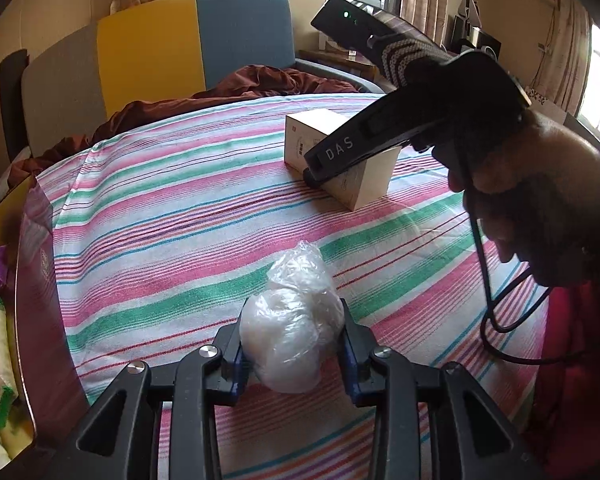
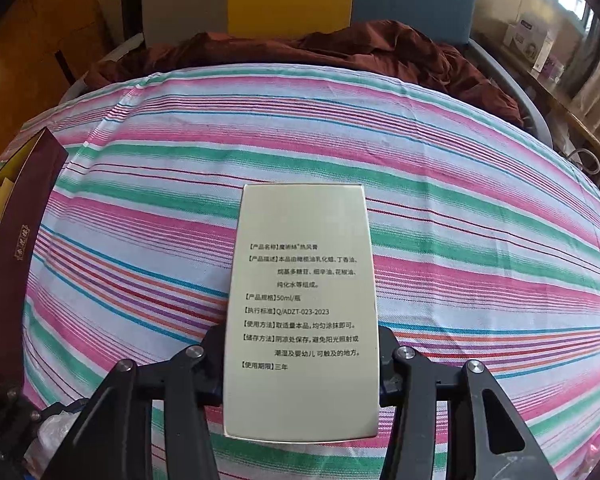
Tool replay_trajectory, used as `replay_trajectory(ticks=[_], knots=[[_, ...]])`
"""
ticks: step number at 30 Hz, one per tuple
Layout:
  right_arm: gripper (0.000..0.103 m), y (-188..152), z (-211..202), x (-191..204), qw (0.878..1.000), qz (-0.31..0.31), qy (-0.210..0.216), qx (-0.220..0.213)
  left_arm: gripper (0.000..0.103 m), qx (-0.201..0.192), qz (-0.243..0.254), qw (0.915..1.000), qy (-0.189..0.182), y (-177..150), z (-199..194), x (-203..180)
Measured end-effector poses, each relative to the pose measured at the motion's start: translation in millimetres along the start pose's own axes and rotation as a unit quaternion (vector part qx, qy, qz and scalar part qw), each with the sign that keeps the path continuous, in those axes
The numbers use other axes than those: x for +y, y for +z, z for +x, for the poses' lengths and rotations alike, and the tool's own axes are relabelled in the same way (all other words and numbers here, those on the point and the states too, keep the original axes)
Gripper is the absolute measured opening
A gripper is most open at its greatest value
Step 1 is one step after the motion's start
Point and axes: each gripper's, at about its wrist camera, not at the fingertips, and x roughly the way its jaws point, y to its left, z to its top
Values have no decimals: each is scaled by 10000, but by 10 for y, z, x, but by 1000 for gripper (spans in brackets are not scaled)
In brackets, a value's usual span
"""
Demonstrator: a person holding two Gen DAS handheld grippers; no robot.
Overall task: Organize objects
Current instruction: 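Carry the plastic bundle into the gold box and open the left gripper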
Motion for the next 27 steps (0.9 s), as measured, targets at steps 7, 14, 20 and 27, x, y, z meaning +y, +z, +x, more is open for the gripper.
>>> replay_trajectory(ticks=[7, 14, 20, 27], knots=[[51, -10, 8, 12, 9999, -76, -44, -80, 36, -222, 30, 9997, 62, 84, -268, -24], [51, -33, -1, 21, 9998, -105, -61, -151, 36, -484, 3, 9987, 174, 128, -608, 42], [51, -45, -5, 19, 9997, -112, -60, -195, 36, -642, -116, 9974, 300, 147, -834, 182], [51, -60, -8, 39, 9995, -153, -101, -253, 36, -696, -343, 9958, 487, 101, -1011, 431]])
